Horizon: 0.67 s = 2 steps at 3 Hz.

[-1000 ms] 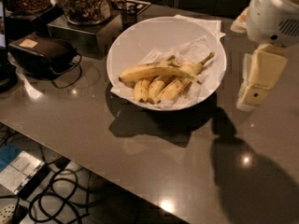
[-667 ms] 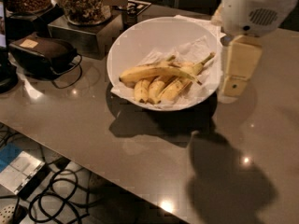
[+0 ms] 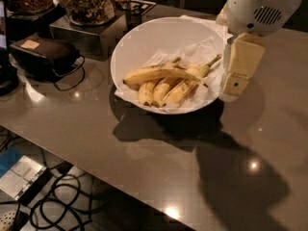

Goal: Pick banana from white bowl

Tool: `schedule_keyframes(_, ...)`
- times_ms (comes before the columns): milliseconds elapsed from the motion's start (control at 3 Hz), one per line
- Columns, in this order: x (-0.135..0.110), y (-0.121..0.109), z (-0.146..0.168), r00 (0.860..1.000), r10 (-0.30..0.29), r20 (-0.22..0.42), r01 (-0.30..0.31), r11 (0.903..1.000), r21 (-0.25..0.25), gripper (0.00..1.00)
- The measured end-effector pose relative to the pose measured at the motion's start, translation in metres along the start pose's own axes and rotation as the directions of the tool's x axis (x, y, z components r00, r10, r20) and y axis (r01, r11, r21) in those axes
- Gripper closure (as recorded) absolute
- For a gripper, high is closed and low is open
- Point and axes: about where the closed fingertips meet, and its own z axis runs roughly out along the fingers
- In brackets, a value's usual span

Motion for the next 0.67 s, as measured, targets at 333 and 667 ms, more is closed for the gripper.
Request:
schedule_keyframes(333,-0.019,-0.017,0.017,0.998,0.037,0.051,-0.034,0.9975,-0.061,0.00)
schedule_keyframes(667,-0.041,-0.038,0.036,0.995,0.067,0.067,-0.059,0.9914,-0.116,0.00)
